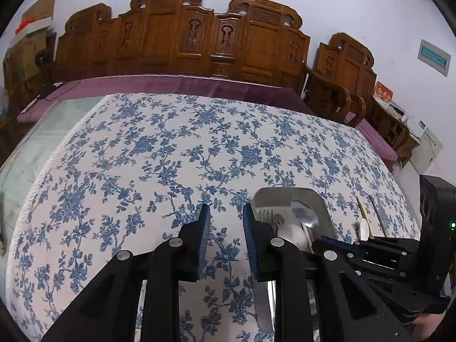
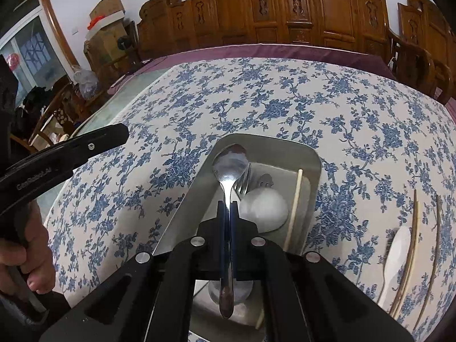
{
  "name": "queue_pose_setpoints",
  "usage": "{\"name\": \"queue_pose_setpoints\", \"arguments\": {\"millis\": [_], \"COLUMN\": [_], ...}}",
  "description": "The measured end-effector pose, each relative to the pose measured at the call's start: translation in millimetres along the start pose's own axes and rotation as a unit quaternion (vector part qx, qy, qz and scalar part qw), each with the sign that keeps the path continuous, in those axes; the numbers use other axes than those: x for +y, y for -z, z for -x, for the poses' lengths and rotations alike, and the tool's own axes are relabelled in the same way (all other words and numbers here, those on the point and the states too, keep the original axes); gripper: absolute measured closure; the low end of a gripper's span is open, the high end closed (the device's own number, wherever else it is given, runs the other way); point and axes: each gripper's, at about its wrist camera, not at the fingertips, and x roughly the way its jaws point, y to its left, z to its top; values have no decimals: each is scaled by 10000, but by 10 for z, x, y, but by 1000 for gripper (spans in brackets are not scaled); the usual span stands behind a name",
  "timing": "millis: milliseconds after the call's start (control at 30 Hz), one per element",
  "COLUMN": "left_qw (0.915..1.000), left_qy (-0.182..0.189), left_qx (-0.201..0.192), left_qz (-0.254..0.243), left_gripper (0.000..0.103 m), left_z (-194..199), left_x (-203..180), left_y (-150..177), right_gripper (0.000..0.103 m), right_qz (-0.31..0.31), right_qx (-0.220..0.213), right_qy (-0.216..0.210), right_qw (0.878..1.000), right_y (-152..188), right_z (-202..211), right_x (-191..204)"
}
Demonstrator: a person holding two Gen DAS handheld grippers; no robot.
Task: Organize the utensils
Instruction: 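Lower the steel spoon into the tray and open the right tool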
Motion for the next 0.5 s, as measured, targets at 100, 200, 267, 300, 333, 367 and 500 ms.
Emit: {"name": "queue_pose_setpoints", "arguments": {"millis": [100, 200, 267, 300, 333, 367, 500], "left_qw": [10000, 10000, 10000, 10000, 10000, 10000, 10000], "left_qy": [-25, -46, -52, -52, -53, -46, -37], "left_qx": [2, 17, 22, 21, 27, 38, 35], "left_qz": [-3, -24, -35, -30, -32, -41, -83], "left_gripper": [82, 82, 82, 82, 82, 82, 80], "left_z": [-3, -11, -16, -14, -17, -19, -19], "left_x": [9, 7, -4, -3, -9, -14, -37], "left_y": [-4, 4, 8, 9, 11, 14, 22], "right_gripper": [98, 98, 98, 98, 98, 98, 98], "right_qz": [-5, -1, 3, 3, 7, 19, 10], "right_qx": [11, 47, 54, 62, 70, 76, 94], "right_qy": [-4, 9, 11, 9, 2, -1, 37], "right_qw": [10000, 10000, 10000, 10000, 10000, 10000, 9999], "right_y": [-4, 2, 14, 22, 28, 37, 48], "right_z": [-42, -78, -86, -87, -89, -90, -91], "right_x": [21, 29, 30, 24, 21, 19, -4]}}
